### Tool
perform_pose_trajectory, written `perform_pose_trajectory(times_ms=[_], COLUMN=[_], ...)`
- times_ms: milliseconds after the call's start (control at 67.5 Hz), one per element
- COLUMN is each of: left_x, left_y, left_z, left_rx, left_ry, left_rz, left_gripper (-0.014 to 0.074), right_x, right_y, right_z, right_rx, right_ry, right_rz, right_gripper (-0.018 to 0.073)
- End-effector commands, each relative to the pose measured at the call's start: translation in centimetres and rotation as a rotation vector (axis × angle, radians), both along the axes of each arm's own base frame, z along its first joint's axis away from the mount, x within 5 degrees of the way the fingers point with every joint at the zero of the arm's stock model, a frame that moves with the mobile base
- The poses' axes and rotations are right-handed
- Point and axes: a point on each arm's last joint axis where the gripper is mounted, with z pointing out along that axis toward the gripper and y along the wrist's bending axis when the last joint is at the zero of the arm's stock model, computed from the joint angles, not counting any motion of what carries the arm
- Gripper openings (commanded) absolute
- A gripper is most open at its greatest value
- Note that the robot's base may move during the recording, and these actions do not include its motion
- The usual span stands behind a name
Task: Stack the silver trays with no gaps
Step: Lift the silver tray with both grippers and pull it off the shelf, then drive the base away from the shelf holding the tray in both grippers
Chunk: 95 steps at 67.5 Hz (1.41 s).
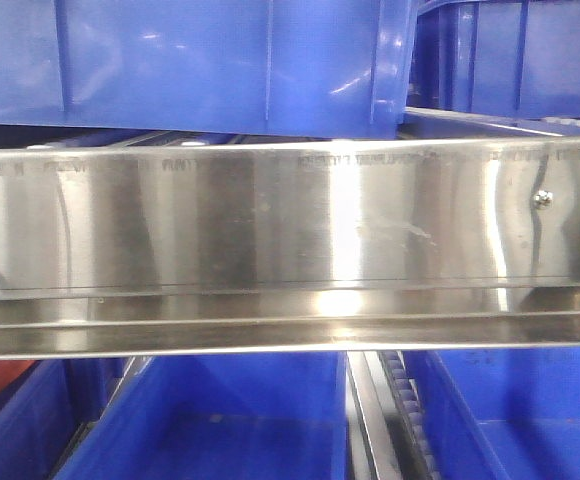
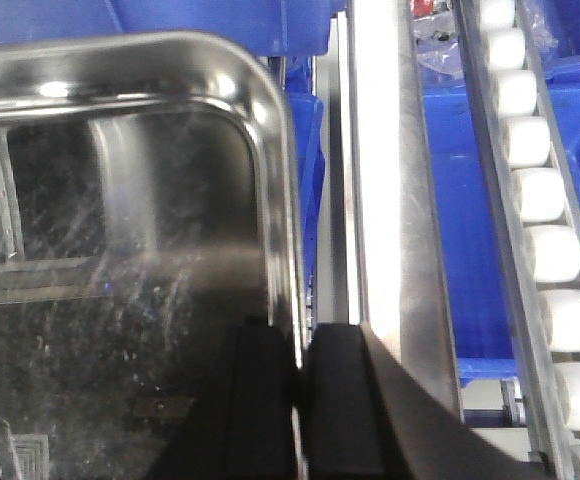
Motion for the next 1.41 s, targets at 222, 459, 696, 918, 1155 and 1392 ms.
perform_pose_trajectory(times_ms=[222,459,696,918,1155,1392], left_x=[0.2,0.8,1.0,1.1,1.1,1.1], left_y=[-0.2,0.4,0.6,0.6,0.6,0.6], left_z=[1.0,1.7,2.0,2.1,2.1,2.1], left_rx=[0.005,0.075,0.107,0.115,0.115,0.115], left_ry=[-0.107,-0.205,-0.25,-0.262,-0.262,-0.262], left_rz=[-0.042,-0.025,-0.018,-0.016,-0.016,-0.016], left_gripper=[-0.0006,-0.0006,-0.0006,-0.0006,-0.0006,-0.0006], right_x=[0.2,0.2,0.2,0.2,0.2,0.2], right_y=[0.9,0.9,0.9,0.9,0.9,0.9], right_z=[0.9,0.9,0.9,0.9,0.9,0.9], right_rx=[0.095,0.096,0.096,0.096,0.096,0.096], right_ry=[-0.096,-0.097,-0.097,-0.097,-0.097,-0.097], right_rz=[0.065,0.065,0.065,0.065,0.065,0.065], right_gripper=[-0.0024,-0.0024,-0.0024,-0.0024,-0.0024,-0.0024])
